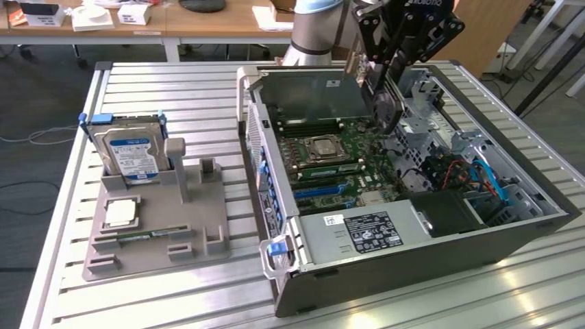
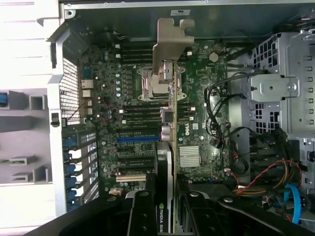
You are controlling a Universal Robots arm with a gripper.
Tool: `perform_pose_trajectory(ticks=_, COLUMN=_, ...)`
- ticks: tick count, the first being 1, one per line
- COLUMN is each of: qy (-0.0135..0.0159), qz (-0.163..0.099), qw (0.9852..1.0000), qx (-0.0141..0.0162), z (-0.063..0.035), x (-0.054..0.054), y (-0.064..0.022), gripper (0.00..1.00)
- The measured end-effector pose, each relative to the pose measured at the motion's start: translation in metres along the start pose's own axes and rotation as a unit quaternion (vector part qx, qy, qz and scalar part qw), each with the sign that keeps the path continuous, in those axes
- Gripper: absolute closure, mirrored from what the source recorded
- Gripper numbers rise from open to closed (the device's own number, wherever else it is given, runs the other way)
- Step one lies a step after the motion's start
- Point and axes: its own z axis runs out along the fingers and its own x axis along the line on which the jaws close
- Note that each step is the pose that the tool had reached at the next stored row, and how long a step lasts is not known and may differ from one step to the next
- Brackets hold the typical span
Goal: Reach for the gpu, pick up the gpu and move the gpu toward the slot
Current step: 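Pick up the gpu and move the gpu toward the slot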
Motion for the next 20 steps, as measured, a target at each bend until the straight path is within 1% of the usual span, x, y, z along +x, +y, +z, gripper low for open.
perform_pose_trajectory(ticks=5, qy=0.0000, qz=-0.001, qw=1.0000, qx=0.0000, z=0.0000, x=-0.0003, y=0.0002, gripper=0.73)
perform_pose_trajectory(ticks=12, qy=0.0008, qz=-0.014, qw=0.9999, qx=-0.0002, z=0.0001, x=-0.0025, y=0.0003, gripper=0.73)
perform_pose_trajectory(ticks=20, qy=0.0008, qz=-0.015, qw=0.9999, qx=-0.0002, z=0.0001, x=-0.0025, y=0.0004, gripper=0.73)
